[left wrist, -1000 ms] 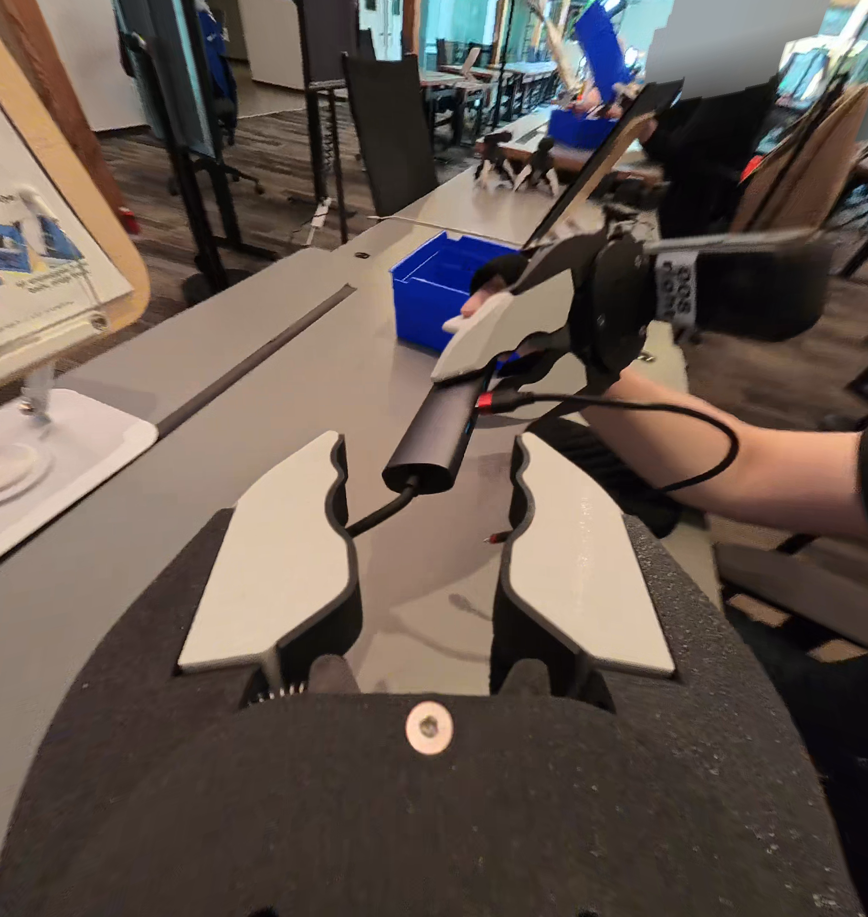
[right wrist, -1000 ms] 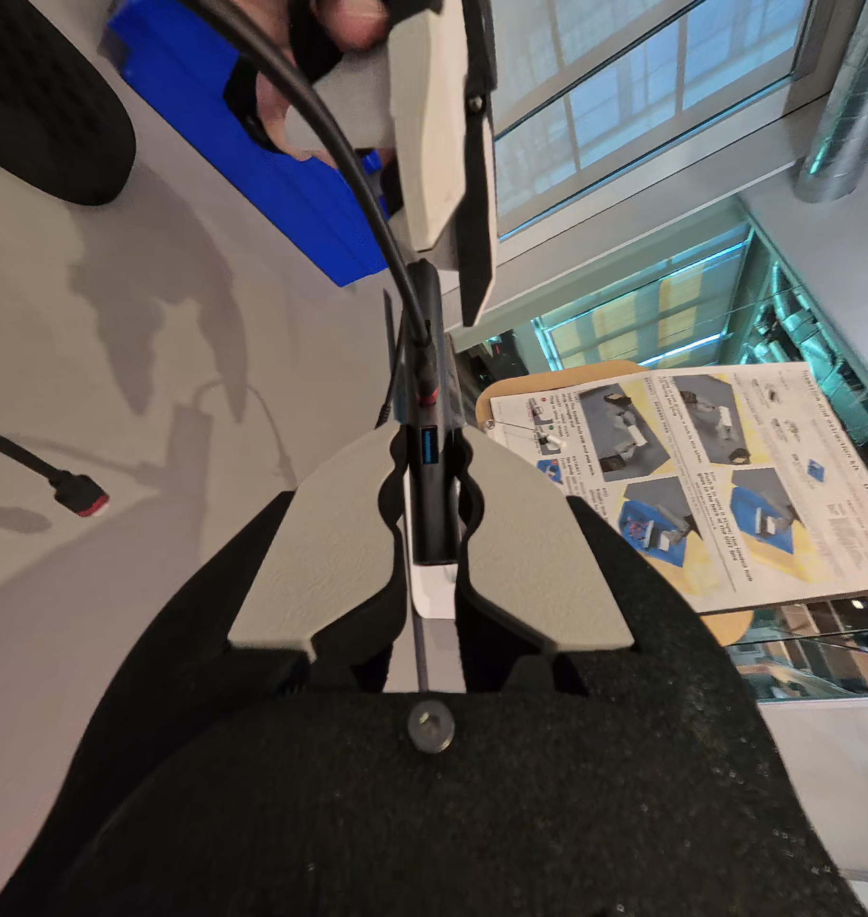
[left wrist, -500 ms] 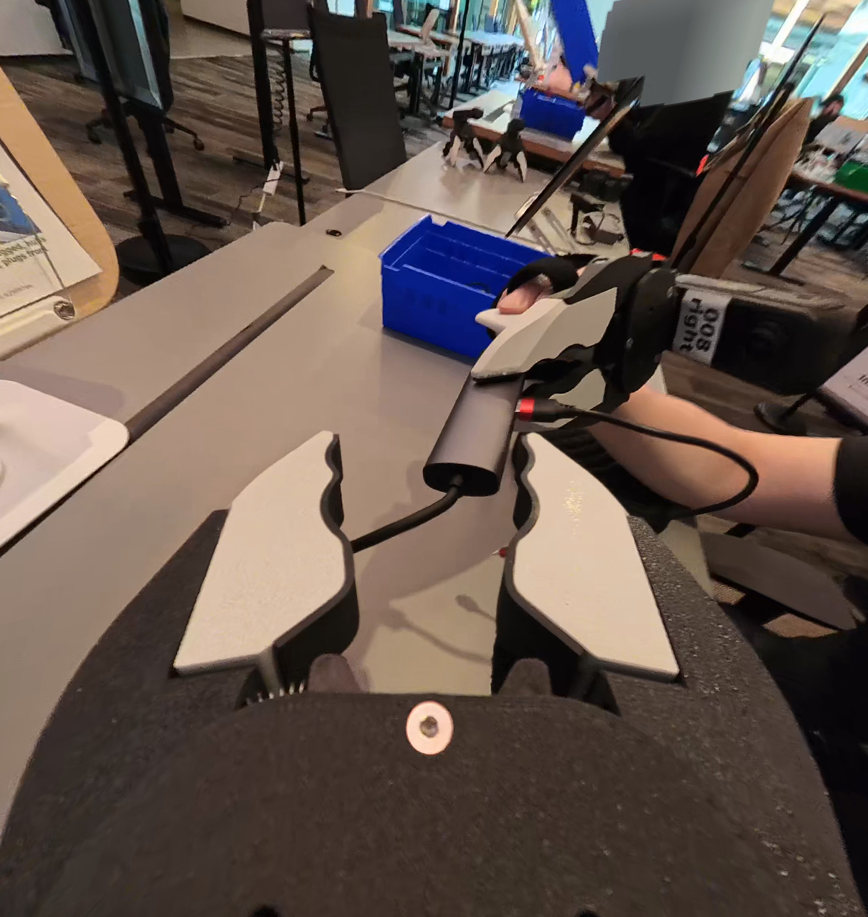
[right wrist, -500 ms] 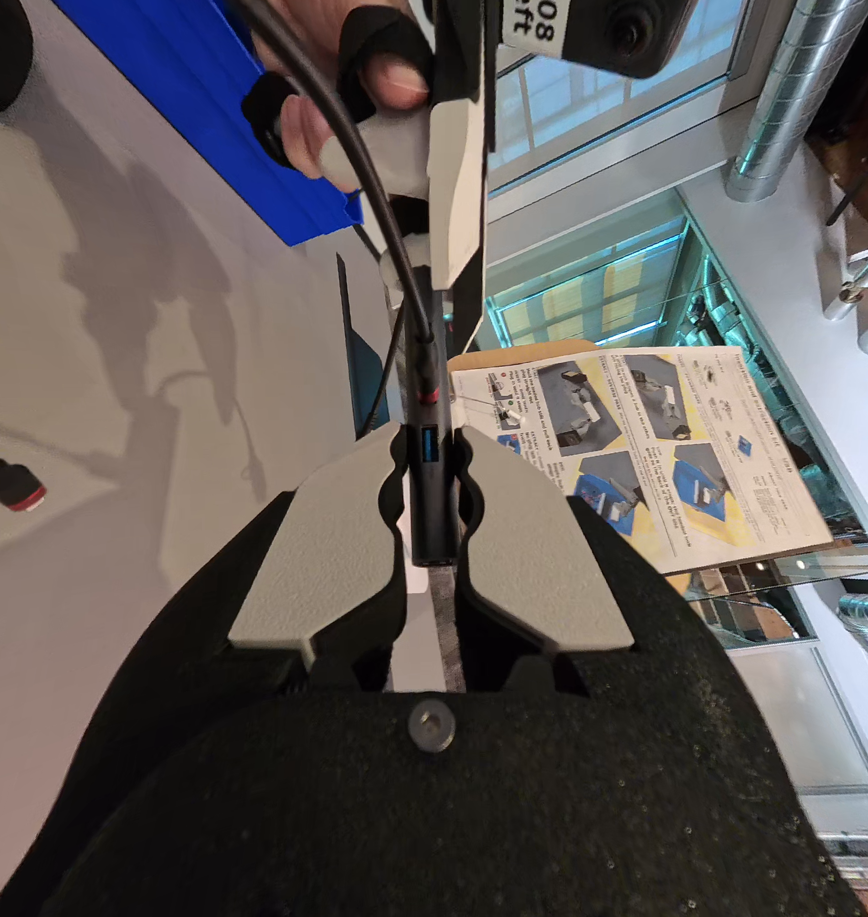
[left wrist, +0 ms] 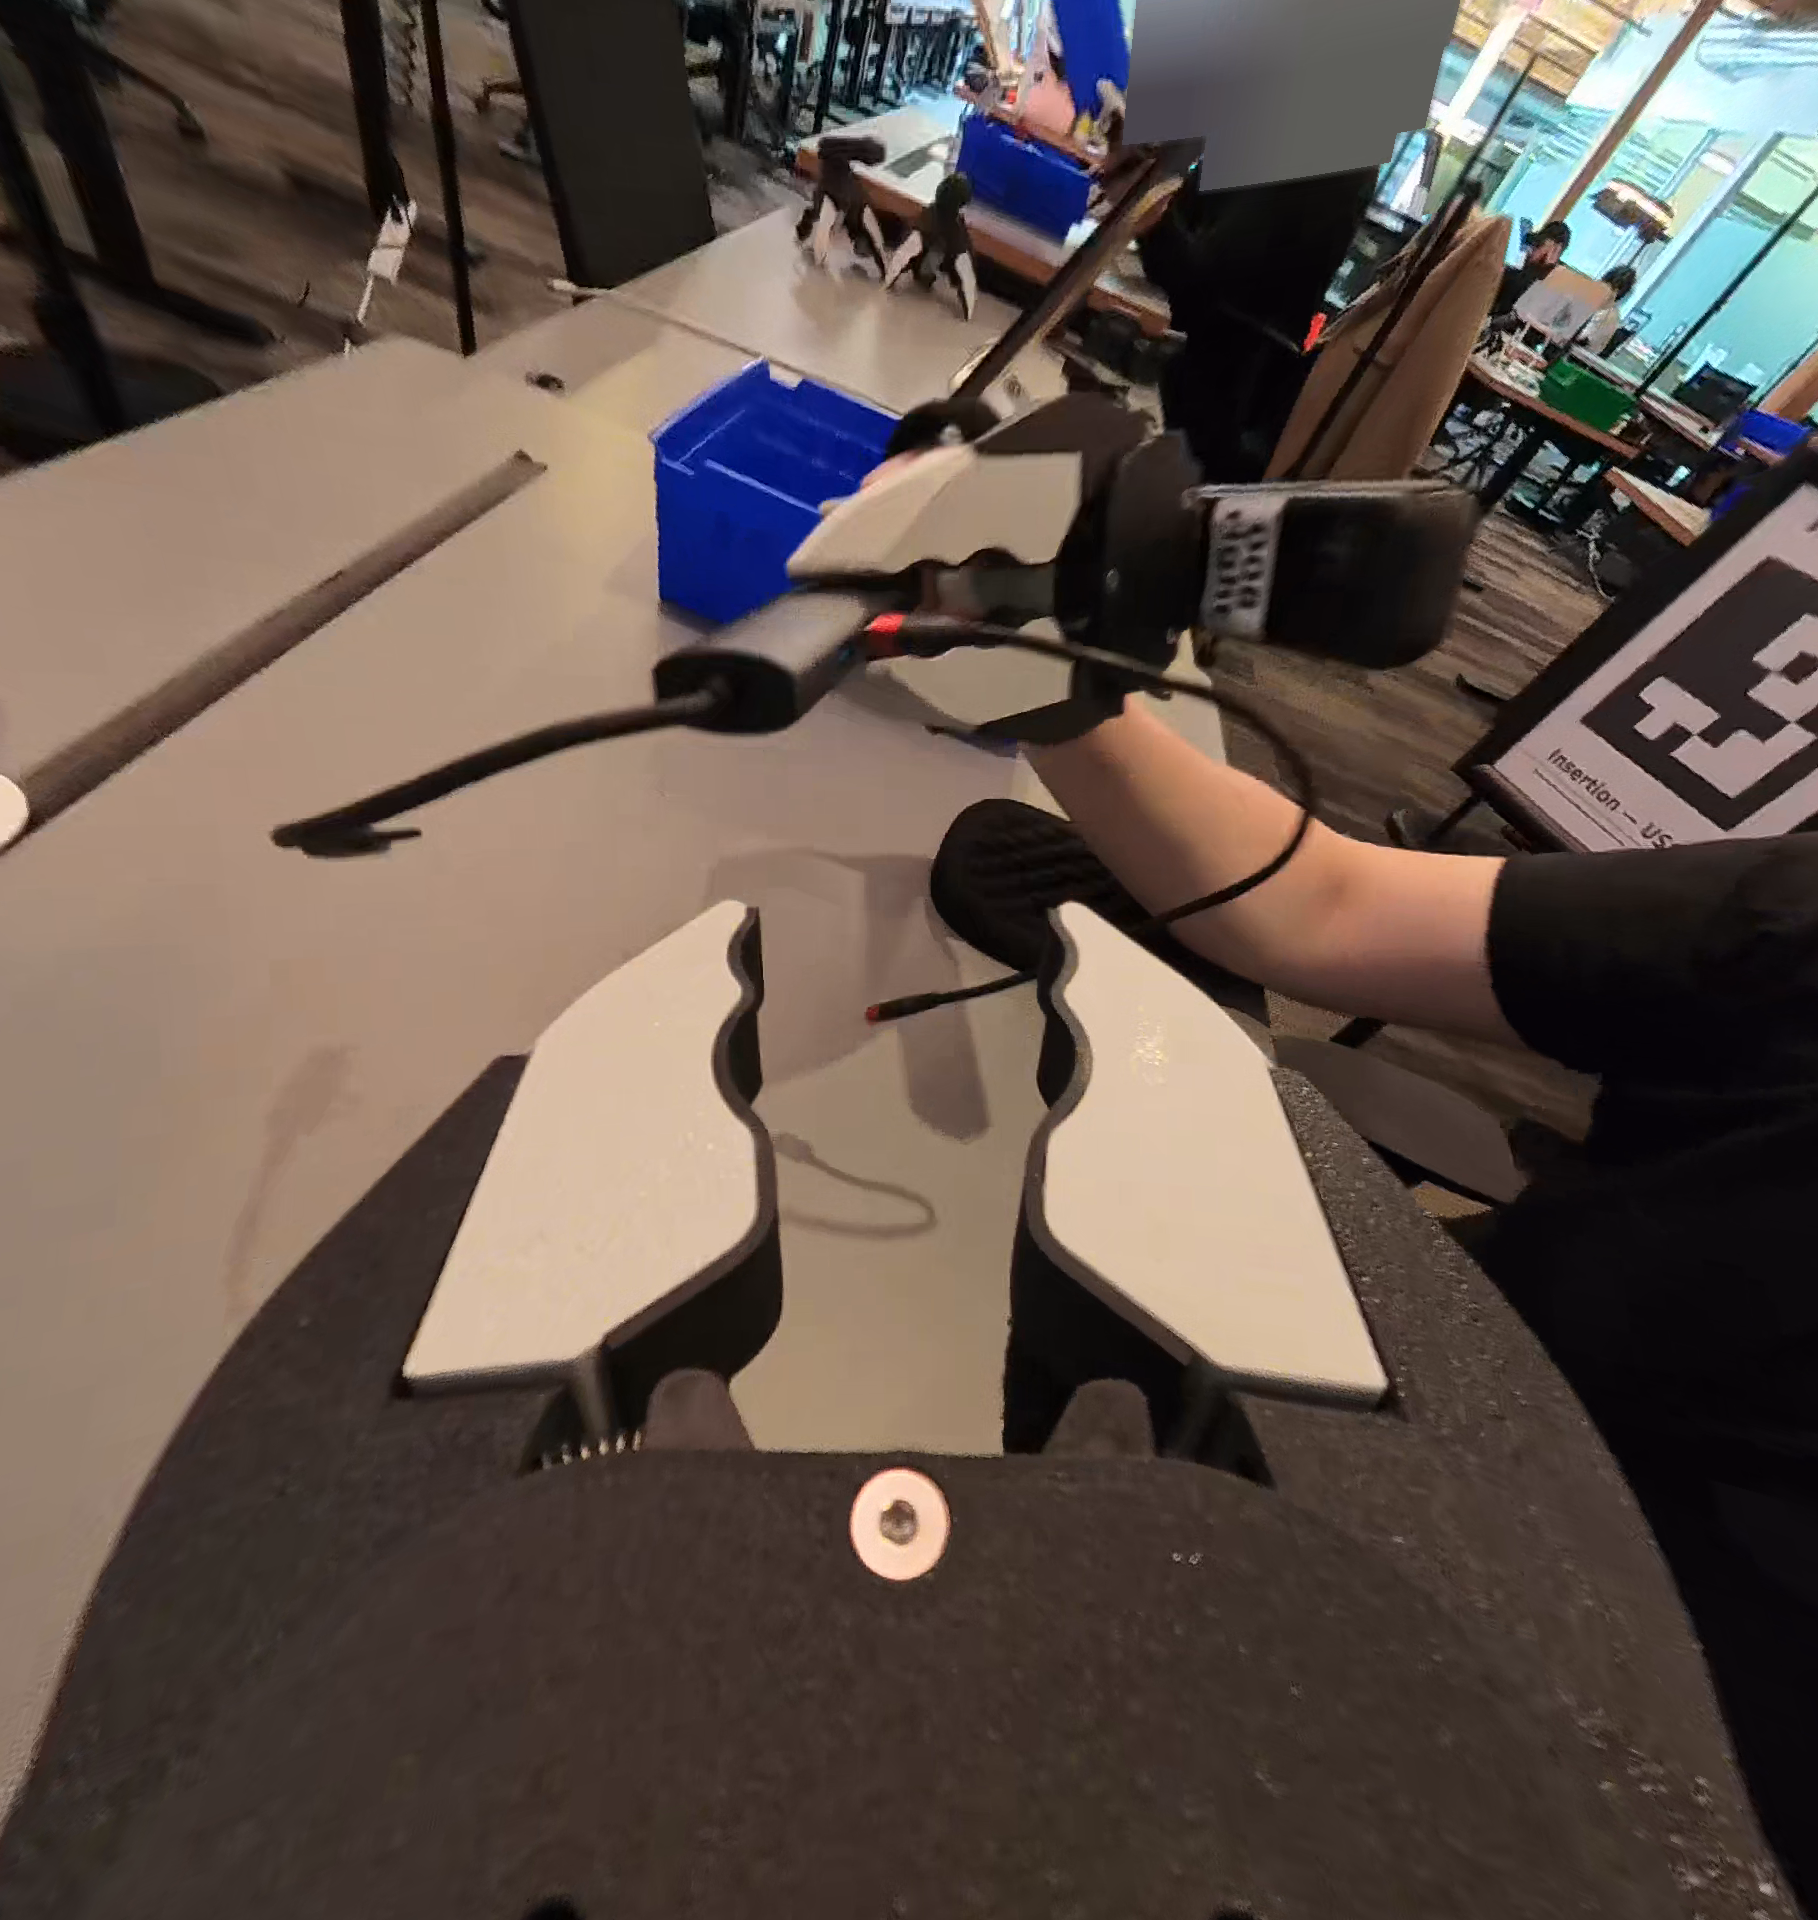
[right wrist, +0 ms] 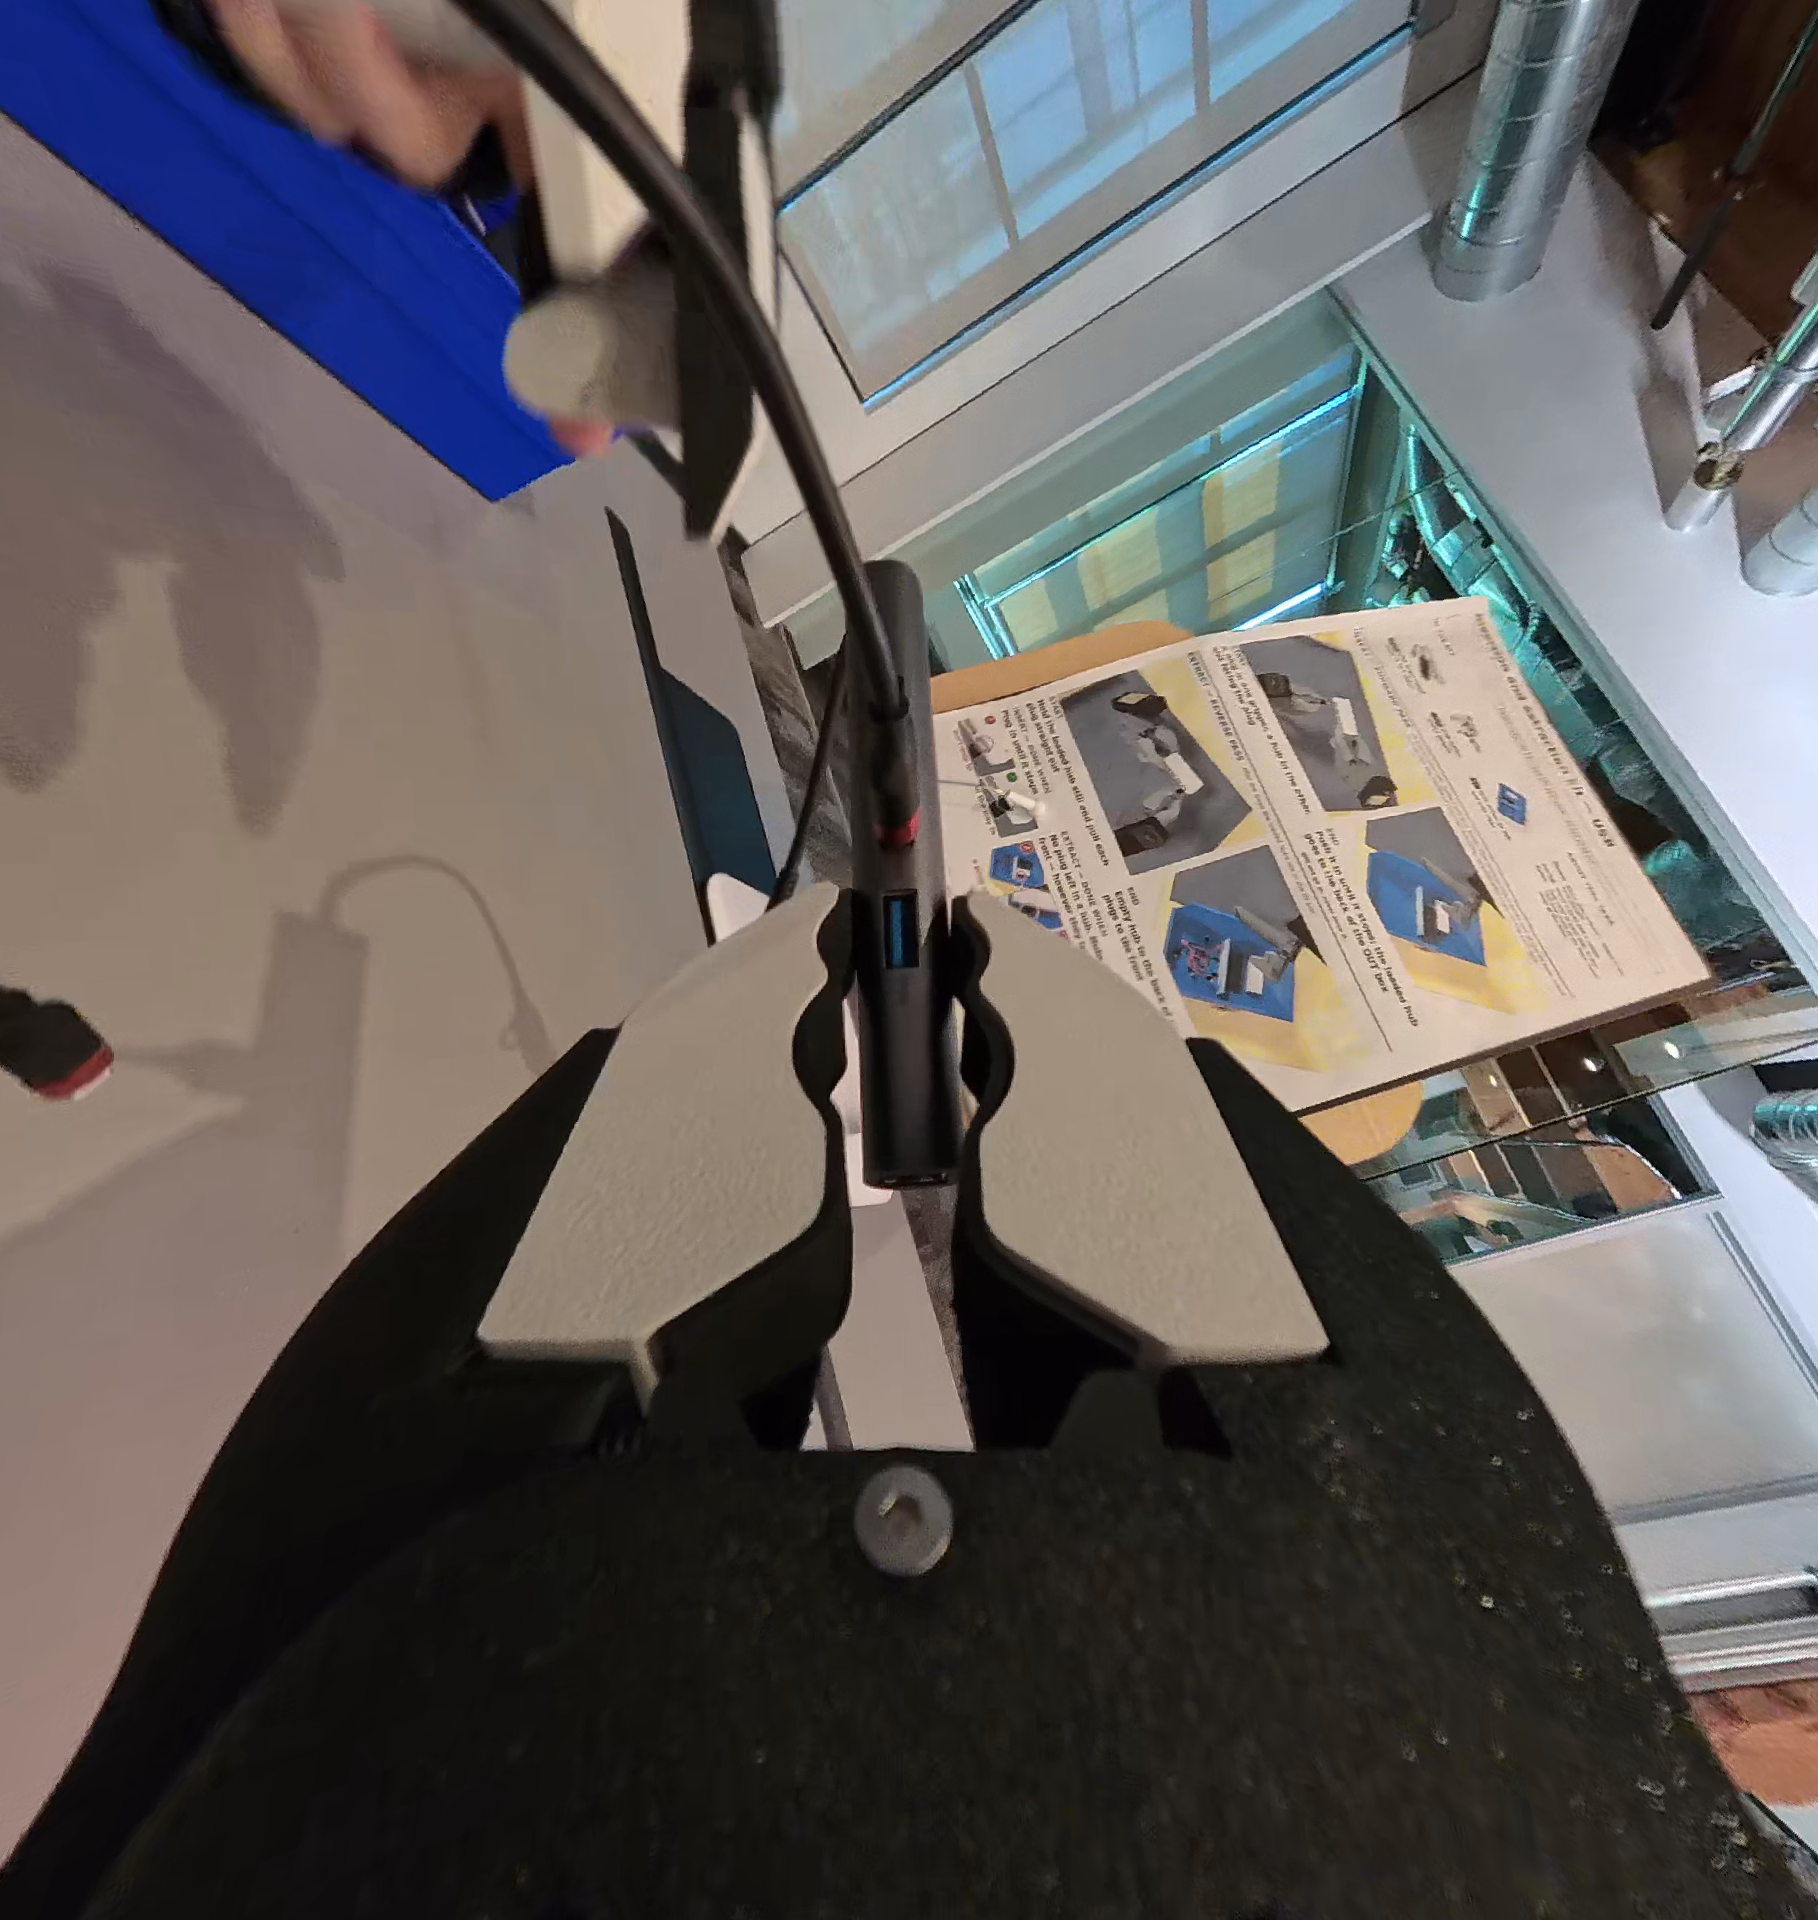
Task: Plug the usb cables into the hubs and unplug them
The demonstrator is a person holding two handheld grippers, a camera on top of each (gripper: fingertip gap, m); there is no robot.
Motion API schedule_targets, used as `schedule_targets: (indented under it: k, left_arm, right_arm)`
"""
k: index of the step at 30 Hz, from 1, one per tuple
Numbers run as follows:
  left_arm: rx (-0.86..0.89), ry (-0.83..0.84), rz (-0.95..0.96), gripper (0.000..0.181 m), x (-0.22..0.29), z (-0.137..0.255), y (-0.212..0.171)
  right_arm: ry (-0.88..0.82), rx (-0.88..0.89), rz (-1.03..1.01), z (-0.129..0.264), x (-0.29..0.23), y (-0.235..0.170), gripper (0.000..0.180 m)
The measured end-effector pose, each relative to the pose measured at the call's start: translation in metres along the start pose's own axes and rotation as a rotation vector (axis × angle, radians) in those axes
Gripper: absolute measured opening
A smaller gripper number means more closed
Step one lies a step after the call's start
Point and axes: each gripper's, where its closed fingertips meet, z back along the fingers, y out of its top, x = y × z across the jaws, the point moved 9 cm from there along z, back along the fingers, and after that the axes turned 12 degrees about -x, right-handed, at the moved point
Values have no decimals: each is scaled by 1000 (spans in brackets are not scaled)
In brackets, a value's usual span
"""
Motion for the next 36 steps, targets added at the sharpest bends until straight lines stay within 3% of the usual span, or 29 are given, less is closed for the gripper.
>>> schedule_targets:
  k: [5,14,23,29,36]
  left_arm:
    - [109,-7,26,52,-21,-32,4]
    - [290,18,-32,61,-20,-40,21]
    - [300,-81,-8,62,-18,-43,38]
    - [255,-12,-27,55,-27,-52,27]
    - [281,-98,11,47,-29,-52,22]
  right_arm:
    - [3,30,-24,6,5,2,17]
    - [6,37,6,7,4,7,16]
    - [-1,29,17,10,7,3,16]
    - [55,-4,45,5,0,0,16]
    - [68,-18,64,6,-4,2,16]
